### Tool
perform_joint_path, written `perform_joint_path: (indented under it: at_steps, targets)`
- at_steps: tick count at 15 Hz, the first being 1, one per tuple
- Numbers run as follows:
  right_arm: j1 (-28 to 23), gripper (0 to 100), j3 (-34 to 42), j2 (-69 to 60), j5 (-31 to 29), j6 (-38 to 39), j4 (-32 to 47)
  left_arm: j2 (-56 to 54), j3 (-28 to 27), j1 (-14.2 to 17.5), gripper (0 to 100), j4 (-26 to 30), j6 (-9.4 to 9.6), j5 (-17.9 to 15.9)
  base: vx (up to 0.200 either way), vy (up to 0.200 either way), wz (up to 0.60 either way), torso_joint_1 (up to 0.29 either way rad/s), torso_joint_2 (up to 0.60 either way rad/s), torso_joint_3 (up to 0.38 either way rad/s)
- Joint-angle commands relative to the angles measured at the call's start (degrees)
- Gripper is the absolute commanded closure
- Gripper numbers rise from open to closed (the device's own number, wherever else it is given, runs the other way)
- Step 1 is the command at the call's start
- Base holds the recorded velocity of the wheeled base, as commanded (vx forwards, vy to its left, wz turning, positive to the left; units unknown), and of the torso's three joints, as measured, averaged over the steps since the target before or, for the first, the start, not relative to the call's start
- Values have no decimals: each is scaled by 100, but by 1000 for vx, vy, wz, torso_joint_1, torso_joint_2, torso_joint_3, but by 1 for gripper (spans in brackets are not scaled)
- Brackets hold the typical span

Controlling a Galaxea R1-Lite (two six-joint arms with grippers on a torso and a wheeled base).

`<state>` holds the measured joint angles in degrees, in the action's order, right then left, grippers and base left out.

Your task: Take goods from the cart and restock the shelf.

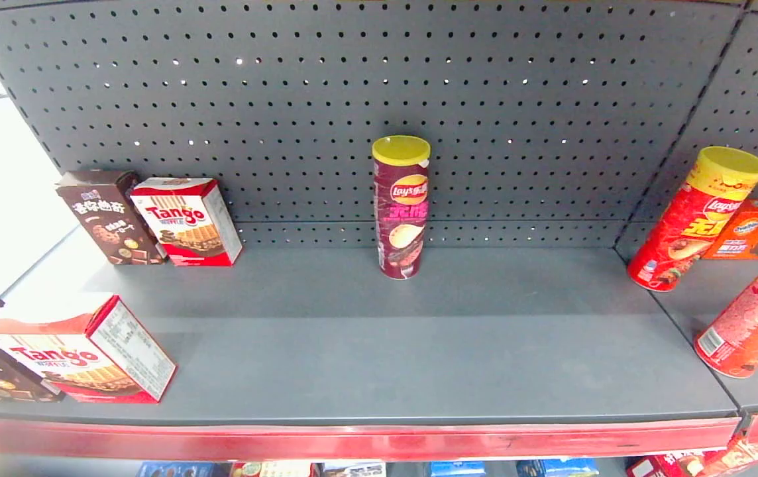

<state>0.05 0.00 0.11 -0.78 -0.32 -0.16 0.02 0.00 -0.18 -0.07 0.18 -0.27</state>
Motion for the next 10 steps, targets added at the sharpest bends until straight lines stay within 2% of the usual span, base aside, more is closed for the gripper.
perform_joint_path:
  at_steps: [1, 4, 10]
  targets:
    - [4, 0, 0, 7, -1, -3, -2, -2, 0, 1, 0, -1, -1, 0, 0, 0, 0, 0, 0, 0]
    - [4, 0, 0, 7, -1, -12, -2, -2, 0, 1, 0, 7, -1, 0, 0, 0, 0, 0, 0, 0]
    - [-5, 0, 0, 7, -36, -30, -2, -2, 0, 1, 0, 7, -1, 0, 0, 0, 600, 5, 6, -2]
